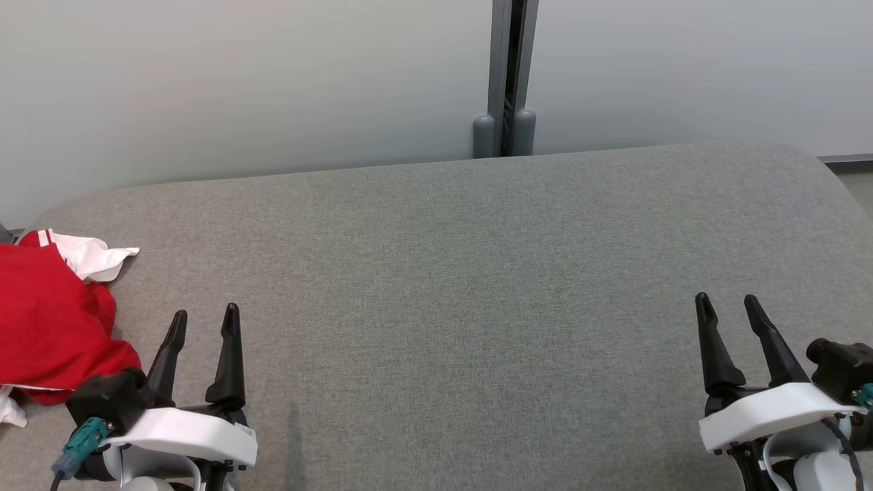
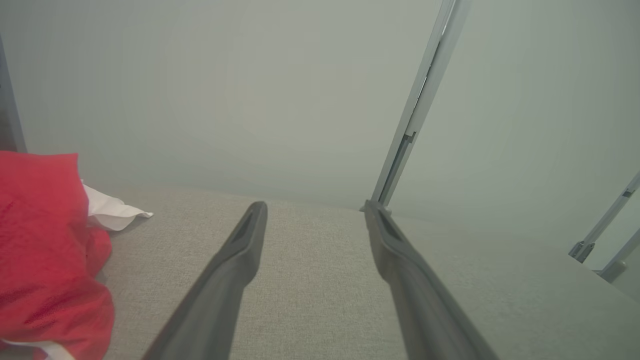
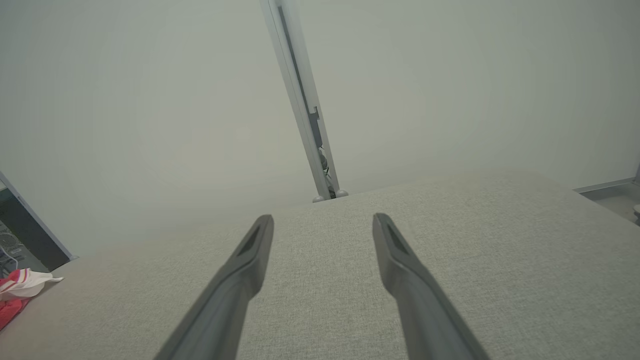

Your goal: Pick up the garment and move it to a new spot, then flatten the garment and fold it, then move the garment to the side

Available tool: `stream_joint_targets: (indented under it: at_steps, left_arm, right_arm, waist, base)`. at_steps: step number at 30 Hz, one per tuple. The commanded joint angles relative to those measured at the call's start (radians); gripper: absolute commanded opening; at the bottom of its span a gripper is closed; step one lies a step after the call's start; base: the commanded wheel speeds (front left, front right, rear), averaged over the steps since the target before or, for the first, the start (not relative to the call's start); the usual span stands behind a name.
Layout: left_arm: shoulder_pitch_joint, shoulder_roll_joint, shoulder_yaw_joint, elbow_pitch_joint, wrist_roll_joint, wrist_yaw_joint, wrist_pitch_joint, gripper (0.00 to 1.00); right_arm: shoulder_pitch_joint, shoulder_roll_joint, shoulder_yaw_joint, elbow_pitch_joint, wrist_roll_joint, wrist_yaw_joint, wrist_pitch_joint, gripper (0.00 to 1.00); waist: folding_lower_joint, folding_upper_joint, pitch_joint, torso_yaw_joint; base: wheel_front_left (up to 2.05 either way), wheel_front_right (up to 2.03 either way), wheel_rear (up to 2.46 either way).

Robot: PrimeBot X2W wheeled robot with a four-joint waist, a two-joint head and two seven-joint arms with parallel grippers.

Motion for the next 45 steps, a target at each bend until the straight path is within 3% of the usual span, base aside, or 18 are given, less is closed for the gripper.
stream_joint_targets:
  at_steps: [1,20,45]
  left_arm:
    - [-0.025,0.008,-0.003,-0.005,0.020,0.006,-0.004,1.00]
    - [-0.039,0.024,-0.025,0.042,0.166,0.027,-0.039,1.00]
    - [-0.042,0.019,-0.026,0.067,0.237,0.024,-0.015,1.00]
  right_arm:
    - [-0.015,-0.006,-0.003,-0.006,-0.018,0.000,-0.010,1.00]
    - [-0.014,0.007,-0.006,0.013,-0.180,0.000,-0.034,1.00]
    - [-0.013,0.020,-0.008,0.038,-0.247,0.000,-0.060,1.00]
  waist:
    - [-0.0001,-0.0001,0.000,0.000]
    - [-0.0001,-0.0001,0.001,-0.004]
    - [-0.0001,-0.0001,0.007,-0.006]
  base:
    - [0.00,0.00,0.00]
    - [0.00,0.00,0.00]
    - [0.00,0.00,0.00]
